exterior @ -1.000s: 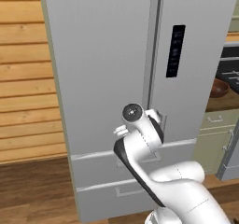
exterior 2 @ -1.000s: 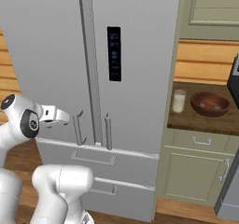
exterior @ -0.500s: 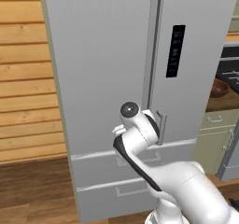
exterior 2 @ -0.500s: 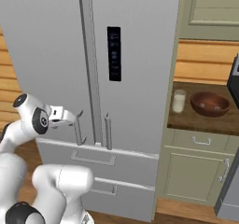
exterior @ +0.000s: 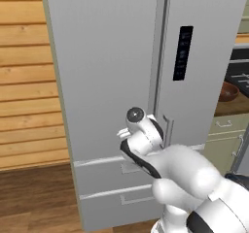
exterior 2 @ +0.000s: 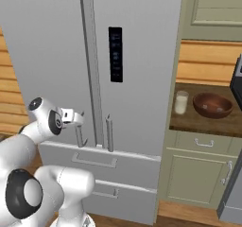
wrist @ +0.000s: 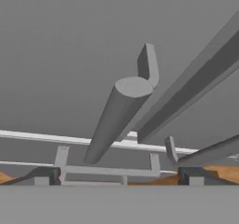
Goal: Grab a lemon wedge from the fridge and one ice cube from the ice bowl, and put them in the glass of lemonade.
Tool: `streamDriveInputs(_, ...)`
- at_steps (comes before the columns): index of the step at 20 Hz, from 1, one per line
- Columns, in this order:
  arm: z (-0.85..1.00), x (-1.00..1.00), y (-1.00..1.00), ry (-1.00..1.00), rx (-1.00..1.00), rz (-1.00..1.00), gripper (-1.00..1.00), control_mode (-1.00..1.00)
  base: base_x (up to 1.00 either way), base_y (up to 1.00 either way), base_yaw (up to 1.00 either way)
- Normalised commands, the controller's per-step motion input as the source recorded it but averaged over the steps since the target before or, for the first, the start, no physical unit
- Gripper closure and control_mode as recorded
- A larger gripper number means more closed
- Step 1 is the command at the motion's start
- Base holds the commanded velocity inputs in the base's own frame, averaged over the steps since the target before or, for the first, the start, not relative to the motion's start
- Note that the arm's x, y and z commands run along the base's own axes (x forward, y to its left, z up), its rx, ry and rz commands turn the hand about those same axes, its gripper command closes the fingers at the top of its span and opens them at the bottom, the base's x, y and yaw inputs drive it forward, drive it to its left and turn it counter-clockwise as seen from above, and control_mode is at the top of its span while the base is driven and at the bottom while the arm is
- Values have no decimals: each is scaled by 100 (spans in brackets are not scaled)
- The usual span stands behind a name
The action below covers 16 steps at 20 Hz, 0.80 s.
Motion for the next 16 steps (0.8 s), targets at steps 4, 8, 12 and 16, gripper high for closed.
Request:
streamDriveInputs(4, -24, 33, -3, 4, 0, 0, -100, -100, 0, 0, 0)
streamDriveInputs(8, -31, 38, 0, 5, 0, 0, -100, -100, 0, 0, 0)
streamDriveInputs(12, -24, 33, 0, 0, 0, 0, -100, -100, 0, 0, 0)
streamDriveInputs(16, -23, 29, 0, -3, 0, 0, -100, -100, 0, 0, 0)
